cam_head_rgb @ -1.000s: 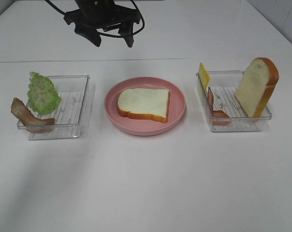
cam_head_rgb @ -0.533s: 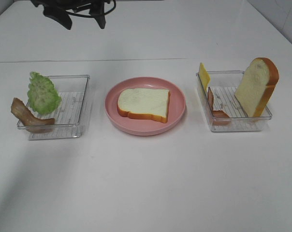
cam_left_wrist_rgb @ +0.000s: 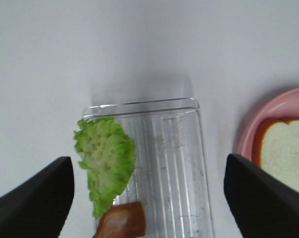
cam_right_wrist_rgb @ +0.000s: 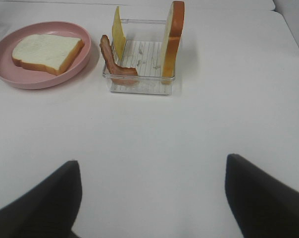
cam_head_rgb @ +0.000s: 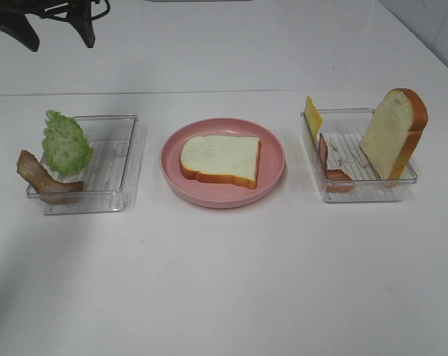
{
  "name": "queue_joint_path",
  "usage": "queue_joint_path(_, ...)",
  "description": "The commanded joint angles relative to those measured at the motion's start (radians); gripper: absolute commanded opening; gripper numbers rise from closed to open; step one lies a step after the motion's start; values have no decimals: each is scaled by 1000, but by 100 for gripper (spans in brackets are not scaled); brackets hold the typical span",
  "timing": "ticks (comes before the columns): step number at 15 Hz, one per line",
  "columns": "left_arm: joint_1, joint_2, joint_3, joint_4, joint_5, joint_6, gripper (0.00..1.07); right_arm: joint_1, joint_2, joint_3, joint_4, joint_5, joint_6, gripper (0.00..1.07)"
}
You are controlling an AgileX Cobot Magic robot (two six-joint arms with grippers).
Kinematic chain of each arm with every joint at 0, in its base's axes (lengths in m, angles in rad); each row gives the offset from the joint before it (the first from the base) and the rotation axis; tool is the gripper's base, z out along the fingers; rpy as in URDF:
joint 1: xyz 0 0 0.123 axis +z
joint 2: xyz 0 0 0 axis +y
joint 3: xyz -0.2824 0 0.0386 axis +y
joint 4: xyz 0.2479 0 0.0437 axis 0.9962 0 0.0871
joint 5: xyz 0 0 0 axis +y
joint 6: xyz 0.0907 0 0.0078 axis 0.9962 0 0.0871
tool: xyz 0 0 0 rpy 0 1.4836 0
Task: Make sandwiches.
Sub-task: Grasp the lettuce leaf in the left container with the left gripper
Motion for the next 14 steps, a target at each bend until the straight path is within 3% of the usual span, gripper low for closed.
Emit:
queue_joint_path(1, 12, -7, 47, 20, 73, -6, 78, -6, -17, 0, -3, -12, -8, 76)
queue_joint_path(4, 12, 9, 80, 93, 72, 0, 78, -6, -17, 0, -3, -12, -8, 76)
queue_joint_path(14, 12, 183, 93, 98, 68, 0, 76, -6, -17, 0, -3, -12, -8, 76)
